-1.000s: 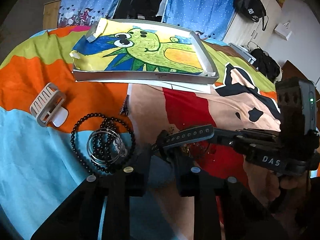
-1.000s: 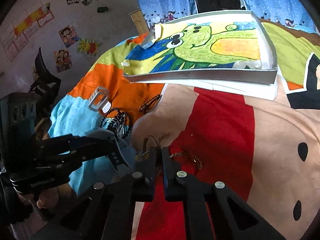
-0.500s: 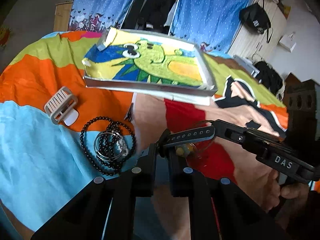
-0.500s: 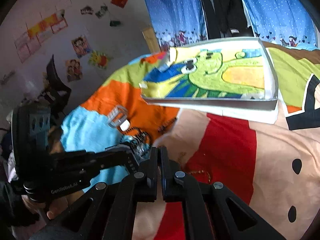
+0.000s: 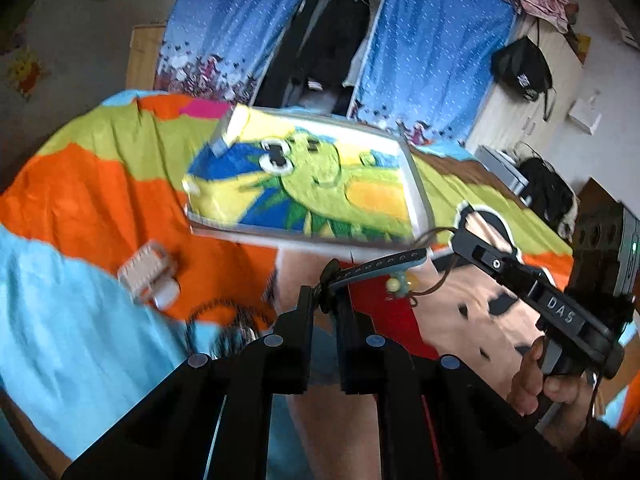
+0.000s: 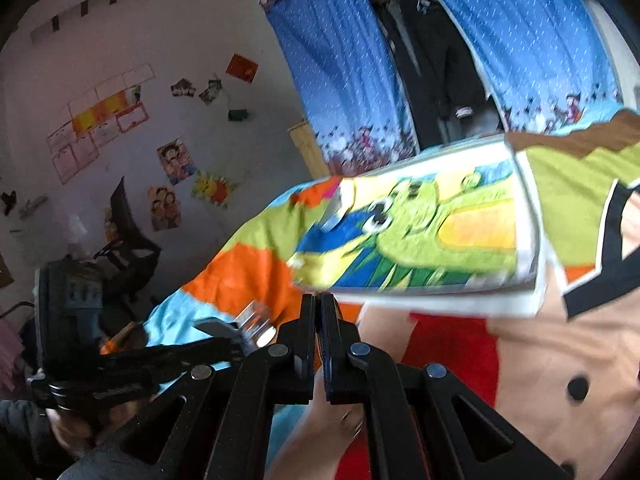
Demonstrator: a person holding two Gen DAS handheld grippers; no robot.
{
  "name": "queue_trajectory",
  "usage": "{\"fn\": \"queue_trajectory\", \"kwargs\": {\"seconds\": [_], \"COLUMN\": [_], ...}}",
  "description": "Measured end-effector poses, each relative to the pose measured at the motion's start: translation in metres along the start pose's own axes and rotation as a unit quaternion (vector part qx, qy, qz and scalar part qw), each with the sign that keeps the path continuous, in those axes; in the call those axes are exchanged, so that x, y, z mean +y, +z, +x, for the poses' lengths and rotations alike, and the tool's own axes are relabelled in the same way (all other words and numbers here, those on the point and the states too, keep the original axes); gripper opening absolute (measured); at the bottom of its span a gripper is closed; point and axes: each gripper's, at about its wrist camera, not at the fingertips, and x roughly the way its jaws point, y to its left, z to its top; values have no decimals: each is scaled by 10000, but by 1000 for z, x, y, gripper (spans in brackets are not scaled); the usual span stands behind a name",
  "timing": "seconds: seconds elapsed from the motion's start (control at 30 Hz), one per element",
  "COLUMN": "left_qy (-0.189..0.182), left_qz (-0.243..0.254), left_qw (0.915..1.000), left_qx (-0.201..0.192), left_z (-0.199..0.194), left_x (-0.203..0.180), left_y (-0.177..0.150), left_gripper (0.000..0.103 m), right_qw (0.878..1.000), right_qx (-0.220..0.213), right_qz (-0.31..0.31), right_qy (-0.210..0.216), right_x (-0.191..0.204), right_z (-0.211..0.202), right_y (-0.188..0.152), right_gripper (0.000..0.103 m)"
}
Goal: Organize jewelry
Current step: 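Carry the watch into the white tray and open the right tool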
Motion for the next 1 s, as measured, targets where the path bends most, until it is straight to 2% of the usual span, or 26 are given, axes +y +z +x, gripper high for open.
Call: {"fn": "queue_trajectory", "kwargs": {"seconds": [0.17, 0.3, 0.43, 0.57, 0.67, 0.83, 0.9, 0.93, 1.0], "left_qy": [278, 491, 708, 745, 782, 886, 1036, 1110, 1284], "left_qz": [-207, -407, -497, -656, -754, -780, -771, -728, -684], "left_qw": [9990, 9971, 9959, 9951, 9940, 9930, 9916, 9910, 9891], "left_qx": [-280, -411, -277, -9, 120, 95, 124, 168, 209], "left_z": [31, 62, 100, 130, 144, 145, 147, 146, 145], "left_x": [13, 34, 58, 79, 88, 90, 87, 86, 82], "left_y": [43, 70, 86, 87, 85, 88, 91, 90, 90], "left_gripper": [8, 8, 8, 8, 8, 9, 15, 20, 59], "right_qw": [9981, 9966, 9972, 9972, 9962, 9937, 9926, 9919, 9906], "right_qx": [-559, -722, -555, -262, -82, 72, 121, 172, 241], "right_qz": [119, 292, 474, 658, 772, 811, 742, 724, 673], "right_qy": [-231, -268, -181, -227, -393, -764, -950, -1030, -1164], "right_x": [-31, -53, -72, -92, -105, -114, -115, -115, -116], "right_z": [19, 48, 86, 114, 120, 119, 118, 118, 120], "right_y": [31, 46, 46, 37, 30, 26, 25, 25, 25], "right_gripper": [4, 4, 4, 4, 4, 5, 5, 10, 34]}}
